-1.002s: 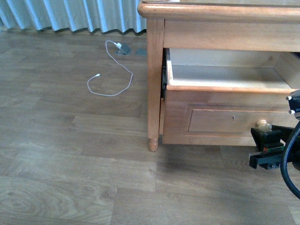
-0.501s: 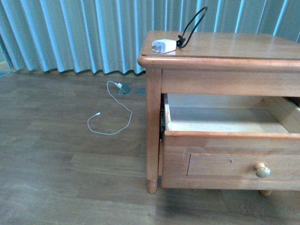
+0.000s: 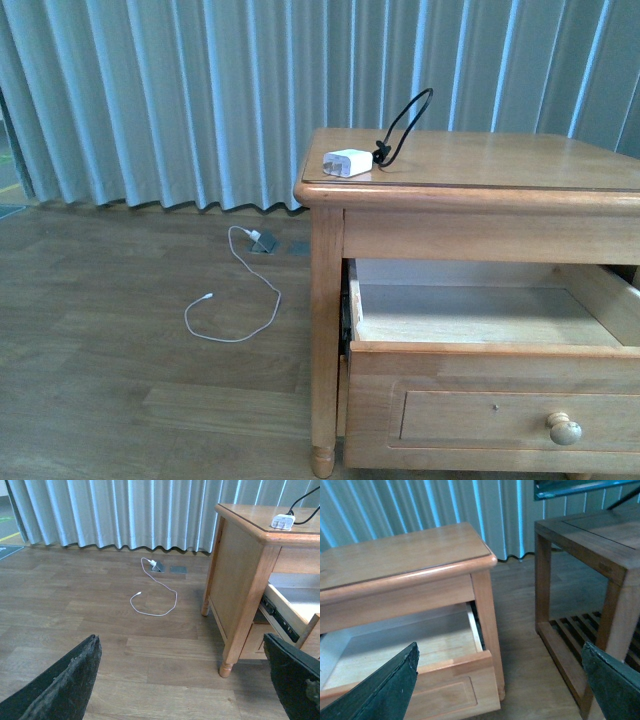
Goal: Put charger into drawer
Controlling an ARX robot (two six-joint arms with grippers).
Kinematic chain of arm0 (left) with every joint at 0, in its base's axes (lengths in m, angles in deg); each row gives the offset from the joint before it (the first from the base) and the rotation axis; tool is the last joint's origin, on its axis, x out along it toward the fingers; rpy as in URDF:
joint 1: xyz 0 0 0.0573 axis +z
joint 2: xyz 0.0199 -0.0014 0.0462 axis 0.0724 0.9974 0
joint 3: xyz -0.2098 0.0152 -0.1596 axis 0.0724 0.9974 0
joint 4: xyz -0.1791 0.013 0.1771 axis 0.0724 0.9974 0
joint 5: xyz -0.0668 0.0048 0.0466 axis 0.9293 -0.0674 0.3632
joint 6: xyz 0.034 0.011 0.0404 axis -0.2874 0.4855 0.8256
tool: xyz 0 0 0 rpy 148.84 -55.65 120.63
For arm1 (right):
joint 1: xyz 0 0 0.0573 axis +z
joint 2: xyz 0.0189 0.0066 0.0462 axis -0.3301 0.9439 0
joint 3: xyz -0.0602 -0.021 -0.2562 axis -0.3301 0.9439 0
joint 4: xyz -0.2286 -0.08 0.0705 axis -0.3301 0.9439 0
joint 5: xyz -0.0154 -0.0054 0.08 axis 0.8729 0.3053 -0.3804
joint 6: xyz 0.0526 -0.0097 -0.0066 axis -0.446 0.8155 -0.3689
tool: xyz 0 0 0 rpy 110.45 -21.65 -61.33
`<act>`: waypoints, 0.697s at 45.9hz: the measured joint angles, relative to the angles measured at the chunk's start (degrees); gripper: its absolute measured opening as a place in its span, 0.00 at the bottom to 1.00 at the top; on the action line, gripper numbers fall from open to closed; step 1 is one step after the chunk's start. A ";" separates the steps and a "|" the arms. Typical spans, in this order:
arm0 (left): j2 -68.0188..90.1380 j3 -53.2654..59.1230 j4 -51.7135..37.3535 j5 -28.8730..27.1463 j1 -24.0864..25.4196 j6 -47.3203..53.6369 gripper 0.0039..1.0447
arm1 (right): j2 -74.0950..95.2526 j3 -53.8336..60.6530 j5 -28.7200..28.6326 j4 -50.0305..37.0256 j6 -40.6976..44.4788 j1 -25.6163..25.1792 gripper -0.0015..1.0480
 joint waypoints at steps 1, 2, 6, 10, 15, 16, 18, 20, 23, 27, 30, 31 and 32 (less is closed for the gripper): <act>0.00 0.00 -0.02 0.00 0.00 0.00 0.94 | 0.20 0.72 -0.46 -0.66 0.00 -0.79 0.92; 0.00 0.02 0.00 0.00 0.00 0.00 0.94 | 0.35 1.38 -0.92 -1.29 -0.04 -1.46 0.92; 0.02 0.02 -0.02 0.00 0.00 -0.02 0.94 | 0.74 3.54 -2.14 -2.86 -0.24 -2.95 0.92; 0.02 0.02 0.00 0.00 0.00 0.00 0.94 | 0.81 3.89 -2.34 -3.06 -0.33 -3.21 0.92; 0.00 0.02 0.00 0.00 0.00 0.00 0.94 | 0.81 3.89 -2.49 -3.13 -0.42 -3.21 0.92; 0.00 0.02 0.00 0.00 0.00 0.00 0.94 | 0.81 3.89 -2.49 -3.13 -0.42 -3.21 0.92; 0.02 0.02 0.00 0.00 0.00 0.00 0.94 | 0.96 4.00 -4.20 -3.85 -0.04 -3.41 0.90; 0.00 0.02 -0.02 -0.02 0.00 0.00 0.94 | 0.48 4.48 -7.28 -4.55 1.77 -3.13 0.84; 0.02 0.02 -0.02 0.00 0.00 0.00 0.94 | -2.89 5.95 -7.76 -2.21 3.96 -0.70 0.74; 0.02 0.02 0.00 -0.02 0.00 0.00 0.94 | -11.32 8.22 -2.84 4.31 5.97 5.29 0.55; 0.02 0.02 -0.02 0.00 0.00 0.00 0.94 | -16.37 8.98 0.92 8.11 6.43 8.96 0.43; 0.02 0.02 -0.02 0.00 0.00 0.00 0.94 | -17.11 9.49 2.05 8.07 6.56 9.99 0.40; 0.02 0.00 -0.02 0.00 0.00 0.00 0.94 | -18.58 10.36 3.48 7.78 6.69 11.54 0.35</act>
